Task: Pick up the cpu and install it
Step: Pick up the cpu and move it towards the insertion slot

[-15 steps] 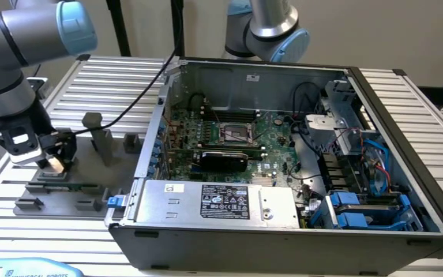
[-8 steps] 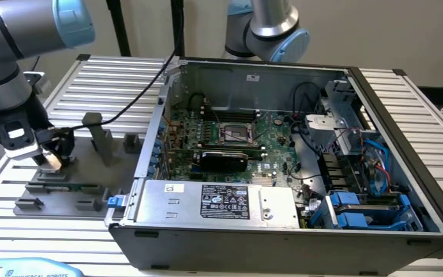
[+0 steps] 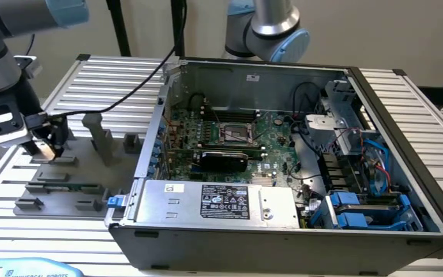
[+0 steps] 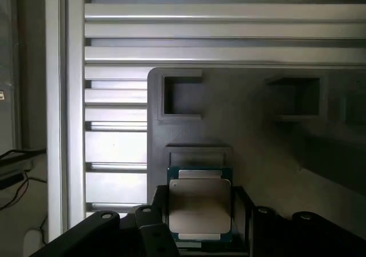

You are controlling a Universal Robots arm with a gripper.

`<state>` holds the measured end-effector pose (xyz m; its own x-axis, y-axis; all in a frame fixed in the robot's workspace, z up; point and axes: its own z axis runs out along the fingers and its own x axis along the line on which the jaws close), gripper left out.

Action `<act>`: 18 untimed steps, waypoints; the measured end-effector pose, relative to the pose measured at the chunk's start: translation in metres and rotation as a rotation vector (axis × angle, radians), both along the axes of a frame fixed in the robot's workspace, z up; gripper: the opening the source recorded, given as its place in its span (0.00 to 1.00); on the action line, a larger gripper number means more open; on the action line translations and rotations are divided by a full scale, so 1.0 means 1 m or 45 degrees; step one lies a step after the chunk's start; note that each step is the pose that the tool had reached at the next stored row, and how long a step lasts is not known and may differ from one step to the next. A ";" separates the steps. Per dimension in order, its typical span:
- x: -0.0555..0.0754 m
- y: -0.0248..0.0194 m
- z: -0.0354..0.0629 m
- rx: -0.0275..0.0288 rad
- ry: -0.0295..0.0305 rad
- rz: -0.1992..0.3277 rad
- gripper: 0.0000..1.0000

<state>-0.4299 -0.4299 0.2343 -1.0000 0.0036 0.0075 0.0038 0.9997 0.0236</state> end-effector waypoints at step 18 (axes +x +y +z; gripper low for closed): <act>0.001 0.0000 0.0817 0.0000 0.0001 0.000 0.55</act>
